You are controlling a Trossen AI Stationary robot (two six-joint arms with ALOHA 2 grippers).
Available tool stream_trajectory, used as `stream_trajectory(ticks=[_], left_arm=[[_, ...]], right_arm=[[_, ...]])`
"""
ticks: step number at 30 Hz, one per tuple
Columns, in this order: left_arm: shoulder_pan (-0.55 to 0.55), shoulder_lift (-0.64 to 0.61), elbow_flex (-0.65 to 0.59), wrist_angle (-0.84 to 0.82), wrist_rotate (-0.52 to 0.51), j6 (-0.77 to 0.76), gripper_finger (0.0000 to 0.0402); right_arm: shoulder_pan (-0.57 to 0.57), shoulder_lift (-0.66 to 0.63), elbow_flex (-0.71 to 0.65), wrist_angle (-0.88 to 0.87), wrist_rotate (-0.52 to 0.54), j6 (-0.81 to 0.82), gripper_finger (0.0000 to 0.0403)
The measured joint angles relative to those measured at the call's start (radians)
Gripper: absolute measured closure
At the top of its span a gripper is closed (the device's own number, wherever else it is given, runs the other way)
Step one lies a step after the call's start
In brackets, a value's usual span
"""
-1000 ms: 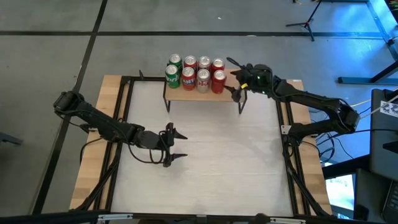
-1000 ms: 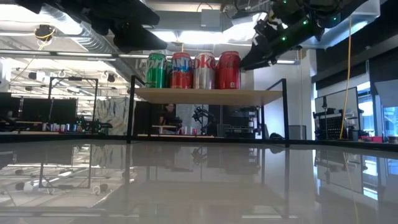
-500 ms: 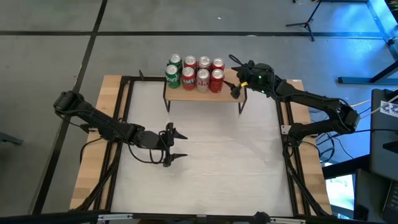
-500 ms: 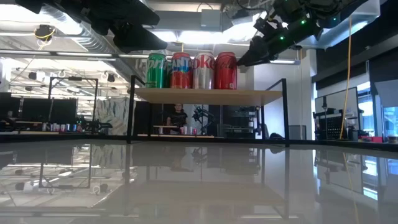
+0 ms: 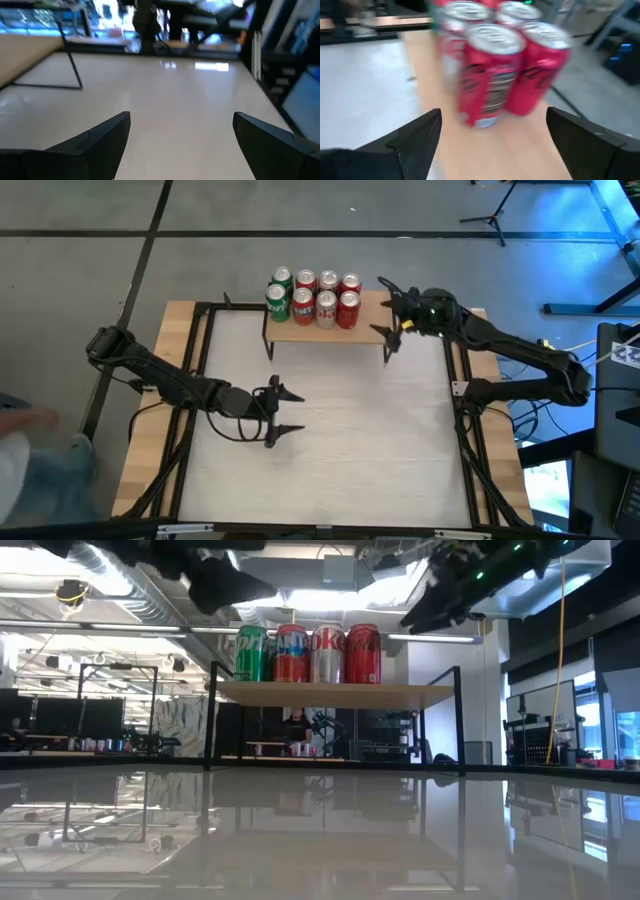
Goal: Place canned beverage on shelf
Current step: Return to Home Position
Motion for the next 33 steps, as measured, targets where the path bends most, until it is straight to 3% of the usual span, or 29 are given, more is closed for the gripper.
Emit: stream_trajectory(ticks=[10,16,25,33], left_arm=[[0.044,0.0,0.0,0.057,-0.095,0.068,0.0059],[0.076,0.0,0.0,-0.013,-0.096,0.091,0.009],[0.174,0.0,0.0,-0.059,0.032,0.116,0.0246],[0.185,0.0,-0.001,-0.071,0.026,0.141,0.0383]], right_arm=[[0.233,-0.038,0.0,-0.094,0.007,0.088,0.0049],[0.358,-0.034,-0.054,-0.035,0.079,0.12,0.0101],[0.447,-0.108,-0.266,0.123,0.12,0.202,0.0243],[0.452,-0.254,-0.388,0.161,0.12,0.257,0.0317]])
